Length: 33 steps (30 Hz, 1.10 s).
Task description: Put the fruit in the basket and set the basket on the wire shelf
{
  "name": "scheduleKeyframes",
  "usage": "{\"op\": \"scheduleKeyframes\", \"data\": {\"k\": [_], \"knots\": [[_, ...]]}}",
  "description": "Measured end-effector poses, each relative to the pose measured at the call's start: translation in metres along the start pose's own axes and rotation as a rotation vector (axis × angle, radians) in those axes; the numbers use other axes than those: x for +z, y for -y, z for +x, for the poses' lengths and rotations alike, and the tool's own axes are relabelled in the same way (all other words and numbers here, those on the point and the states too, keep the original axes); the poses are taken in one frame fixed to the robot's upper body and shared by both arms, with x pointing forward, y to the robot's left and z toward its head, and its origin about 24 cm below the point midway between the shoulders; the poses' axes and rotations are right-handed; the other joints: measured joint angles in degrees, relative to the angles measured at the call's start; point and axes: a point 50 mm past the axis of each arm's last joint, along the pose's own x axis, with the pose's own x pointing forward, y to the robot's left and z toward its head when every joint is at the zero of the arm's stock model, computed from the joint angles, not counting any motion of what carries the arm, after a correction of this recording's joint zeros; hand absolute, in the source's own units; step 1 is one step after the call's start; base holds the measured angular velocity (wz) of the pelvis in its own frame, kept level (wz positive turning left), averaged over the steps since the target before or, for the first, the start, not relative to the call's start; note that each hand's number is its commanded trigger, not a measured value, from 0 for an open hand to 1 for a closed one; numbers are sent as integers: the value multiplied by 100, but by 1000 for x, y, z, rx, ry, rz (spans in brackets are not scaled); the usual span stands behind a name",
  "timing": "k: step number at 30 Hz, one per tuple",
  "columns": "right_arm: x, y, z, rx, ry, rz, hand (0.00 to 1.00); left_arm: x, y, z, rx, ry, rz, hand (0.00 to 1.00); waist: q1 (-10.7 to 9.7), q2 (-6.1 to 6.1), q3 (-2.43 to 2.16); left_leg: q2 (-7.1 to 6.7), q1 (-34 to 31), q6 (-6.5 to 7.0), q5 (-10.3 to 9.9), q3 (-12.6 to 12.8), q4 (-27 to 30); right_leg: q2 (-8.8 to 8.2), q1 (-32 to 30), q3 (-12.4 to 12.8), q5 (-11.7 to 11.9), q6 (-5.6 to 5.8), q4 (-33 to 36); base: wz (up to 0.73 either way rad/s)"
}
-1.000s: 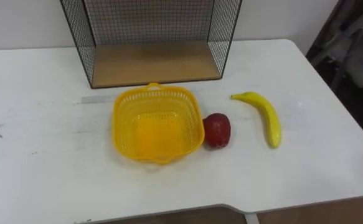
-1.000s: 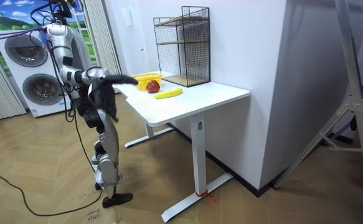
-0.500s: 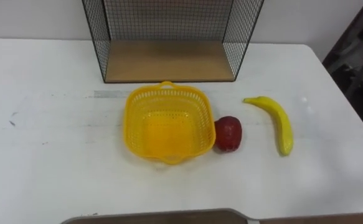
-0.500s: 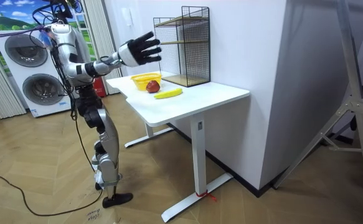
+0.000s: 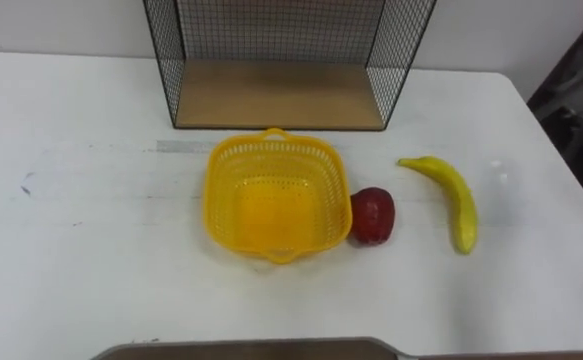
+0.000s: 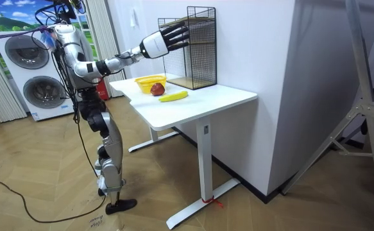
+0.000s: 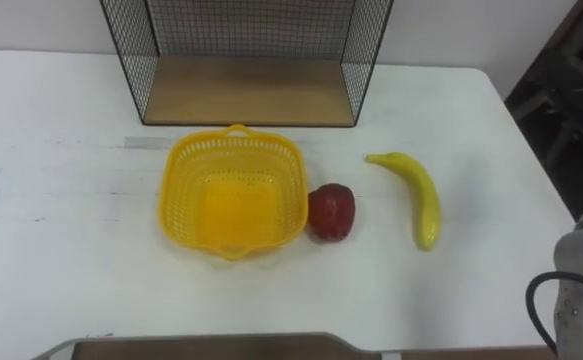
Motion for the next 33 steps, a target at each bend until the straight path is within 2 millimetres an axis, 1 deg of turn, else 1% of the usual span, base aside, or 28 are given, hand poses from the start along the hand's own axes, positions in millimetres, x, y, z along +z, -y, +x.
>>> {"op": "scheduleKeyframes", "data": {"k": [5,8,16,20,23,28,33], "knots": [[-2,-10,0,117,-12,-34,0,-1,0,0,-2,-7,28,0,28,-55,-7,1,-17,0,0,-18,2,-3,7,-46,1,-1,2,5],[-3,-14,-1,187,-7,-107,0,-1,0,0,-8,-9,29,0,59,-90,-28,1,-23,0,0,-66,14,-5,15,-72,2,-4,7,5],[-10,-16,-2,285,-32,-200,0,4,-1,1,-5,3,58,0,141,-102,-35,6,-12,-4,-2,-108,40,-4,57,-105,10,-16,18,2],[-10,-18,-2,334,-28,-260,0,5,-2,1,-1,6,53,0,164,-123,-49,6,-12,-4,-2,-107,43,-5,65,-111,10,-16,18,0],[-17,-28,-6,420,-51,-322,0,6,-5,2,-5,9,58,0,166,-174,-56,8,0,-4,-2,-129,50,-5,84,-111,11,-18,13,0],[-30,-38,-13,531,-103,-381,0,12,-7,3,-19,24,94,0,167,-210,-45,6,-2,-4,-2,-143,48,-9,84,-114,11,-17,15,0],[-32,-42,-15,594,-115,-400,0,16,-7,4,-30,34,100,0,172,-219,-42,8,-4,-4,-2,-149,45,-9,87,-126,11,-17,15,0]]}}
